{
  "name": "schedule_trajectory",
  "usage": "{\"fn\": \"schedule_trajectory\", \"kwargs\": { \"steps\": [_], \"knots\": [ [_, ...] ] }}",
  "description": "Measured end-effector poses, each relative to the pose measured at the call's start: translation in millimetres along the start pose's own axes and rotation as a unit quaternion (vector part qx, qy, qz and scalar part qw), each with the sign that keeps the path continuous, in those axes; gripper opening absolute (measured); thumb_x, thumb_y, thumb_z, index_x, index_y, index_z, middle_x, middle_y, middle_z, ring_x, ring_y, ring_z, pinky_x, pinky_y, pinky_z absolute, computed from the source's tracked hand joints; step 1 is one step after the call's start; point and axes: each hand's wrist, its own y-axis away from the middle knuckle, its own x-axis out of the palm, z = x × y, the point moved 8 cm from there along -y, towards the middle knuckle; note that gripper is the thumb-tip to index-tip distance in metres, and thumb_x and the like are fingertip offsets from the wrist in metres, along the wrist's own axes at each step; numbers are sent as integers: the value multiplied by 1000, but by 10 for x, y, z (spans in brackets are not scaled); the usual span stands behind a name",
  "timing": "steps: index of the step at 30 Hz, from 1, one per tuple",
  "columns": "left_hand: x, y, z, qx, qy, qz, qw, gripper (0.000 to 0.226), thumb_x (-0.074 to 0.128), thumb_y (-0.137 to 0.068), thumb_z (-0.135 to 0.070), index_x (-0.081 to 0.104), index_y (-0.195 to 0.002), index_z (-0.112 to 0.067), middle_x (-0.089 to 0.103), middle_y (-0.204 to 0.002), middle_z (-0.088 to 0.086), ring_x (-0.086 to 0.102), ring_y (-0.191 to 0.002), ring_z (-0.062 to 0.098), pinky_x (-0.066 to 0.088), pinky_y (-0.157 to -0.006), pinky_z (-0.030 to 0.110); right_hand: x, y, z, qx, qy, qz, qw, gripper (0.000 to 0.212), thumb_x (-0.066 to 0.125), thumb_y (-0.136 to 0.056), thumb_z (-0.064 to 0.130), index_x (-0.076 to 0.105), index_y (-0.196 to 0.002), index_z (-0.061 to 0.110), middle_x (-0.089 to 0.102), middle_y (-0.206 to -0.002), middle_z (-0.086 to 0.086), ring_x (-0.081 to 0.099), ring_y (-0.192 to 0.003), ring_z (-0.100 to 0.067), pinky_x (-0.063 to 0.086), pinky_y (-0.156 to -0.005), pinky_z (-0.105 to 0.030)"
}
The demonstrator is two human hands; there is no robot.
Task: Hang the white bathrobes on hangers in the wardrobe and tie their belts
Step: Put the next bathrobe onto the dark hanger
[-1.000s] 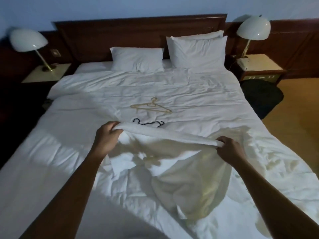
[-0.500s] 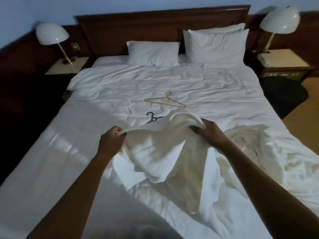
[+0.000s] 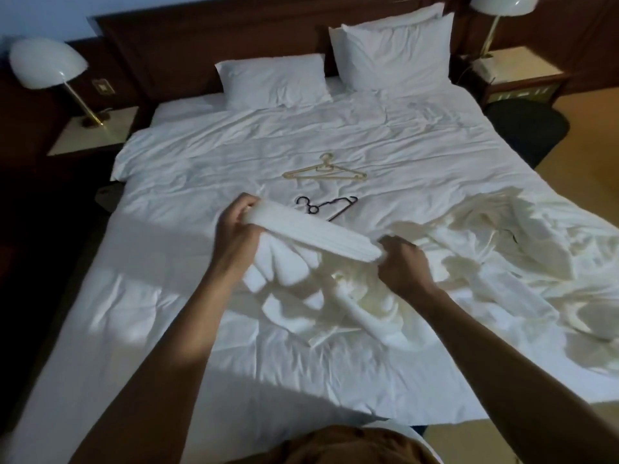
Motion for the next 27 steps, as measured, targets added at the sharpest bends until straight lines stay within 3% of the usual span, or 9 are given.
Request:
{"fn": "schedule_trajectory", "kwargs": {
  "steps": [2, 5, 9, 12, 15, 17, 20, 23, 27],
  "knots": [
    [-472, -55, 194, -36, 51, -63, 996, 24, 46, -67, -4, 60, -86, -10, 60, -76, -2, 52, -73, 14, 37, -64, 32, 86, 175, -372, 60, 40, -14, 997, 25, 67, -69, 16, 63, -94, 18, 67, -86, -6, 66, -83, -39, 50, -68, -40],
    [-861, -43, 607, -92, 9, -104, 990, 26, 49, -65, -13, 63, -86, -10, 64, -79, 2, 57, -76, 18, 42, -69, 33, 85, 227, -648, 115, 79, -4, 990, 25, 69, -72, 20, 60, -95, 16, 69, -89, -9, 62, -92, -41, 48, -74, -44],
    [-793, 53, 1182, -175, -132, -78, 972, 23, 64, -80, -17, 64, -103, -15, 70, -99, 9, 64, -98, 35, 43, -77, 35, -73, 3, -406, 151, -94, 15, 984, 39, 62, -80, 19, 66, -118, 14, 71, -106, -16, 66, -105, -39, 41, -77, -30],
    [-398, 97, 1264, -145, -293, 33, 944, 54, 77, -84, -25, 54, -131, -14, 56, -127, 18, 54, -121, 41, 43, -94, 45, -428, -198, 419, 48, -175, 5, 983, 23, 55, -71, 31, 66, -90, 25, 69, -88, -5, 68, -94, -31, 42, -72, -31],
    [231, 153, 653, -4, -267, 111, 957, 98, 86, -71, -44, 35, -153, -25, 43, -149, 4, 41, -136, 23, 37, -109, 44, -633, -330, 1325, -82, -198, 30, 976, 13, 56, -66, 42, 56, -76, 35, 66, -80, 8, 68, -86, -24, 49, -73, -35],
    [431, 86, 112, 41, -145, 115, 982, 84, 79, -74, -44, 42, -149, -29, 56, -141, -4, 52, -126, 12, 42, -104, 33, -719, -400, 1682, -135, -214, 35, 967, 12, 62, -67, 36, 58, -78, 37, 65, -79, 11, 66, -84, -17, 49, -73, -32],
    [170, -229, -366, 19, 8, 39, 999, 34, 56, -78, -20, 66, -110, -28, 72, -103, -8, 67, -100, 10, 52, -85, 31, -864, -507, 1754, -174, -204, 39, 963, 29, 77, -72, 26, 65, -98, 32, 67, -88, 10, 63, -83, -10, 47, -71, -22],
    [-107, -410, -601, 30, 36, 14, 999, 26, 54, -78, -2, 68, -93, -20, 70, -91, -3, 63, -83, 11, 46, -70, 27, -742, -669, 1366, -162, -93, 54, 981, 33, 73, -75, 18, 64, -106, 26, 70, -91, 2, 65, -88, -23, 48, -72, -31],
    [-243, -434, -460, 3, 21, -22, 1000, 30, 53, -79, 1, 69, -95, -19, 71, -92, -3, 66, -88, 19, 47, -70, 30, -293, -842, 694, -85, 33, 61, 994, 30, 65, -83, 36, 60, -110, 25, 71, -101, -6, 65, -100, -37, 48, -84, -40]
  ]
}}
